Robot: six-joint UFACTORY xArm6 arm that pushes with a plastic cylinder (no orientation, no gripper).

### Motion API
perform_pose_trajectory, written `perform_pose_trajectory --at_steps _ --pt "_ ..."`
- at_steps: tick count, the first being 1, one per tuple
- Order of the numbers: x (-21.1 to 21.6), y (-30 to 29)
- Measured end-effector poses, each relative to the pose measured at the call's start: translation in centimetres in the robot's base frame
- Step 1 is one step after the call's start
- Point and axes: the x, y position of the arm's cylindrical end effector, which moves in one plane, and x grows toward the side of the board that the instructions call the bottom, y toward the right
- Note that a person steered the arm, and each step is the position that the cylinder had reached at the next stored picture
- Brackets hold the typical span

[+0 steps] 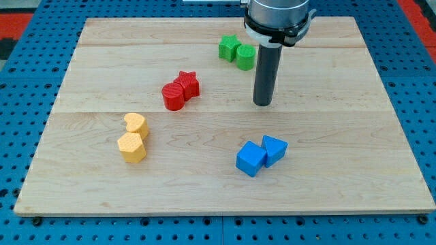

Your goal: Move your hand parallel to the right of the red star

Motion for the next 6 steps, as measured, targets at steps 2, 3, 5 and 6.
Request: perform_pose_trajectory --at_steps 2,3,5,6 --pt "0.0 -0.8" --pt "-0.1 -1.1" --pt "0.2 -1.1" --pt "1.6 -1.9"
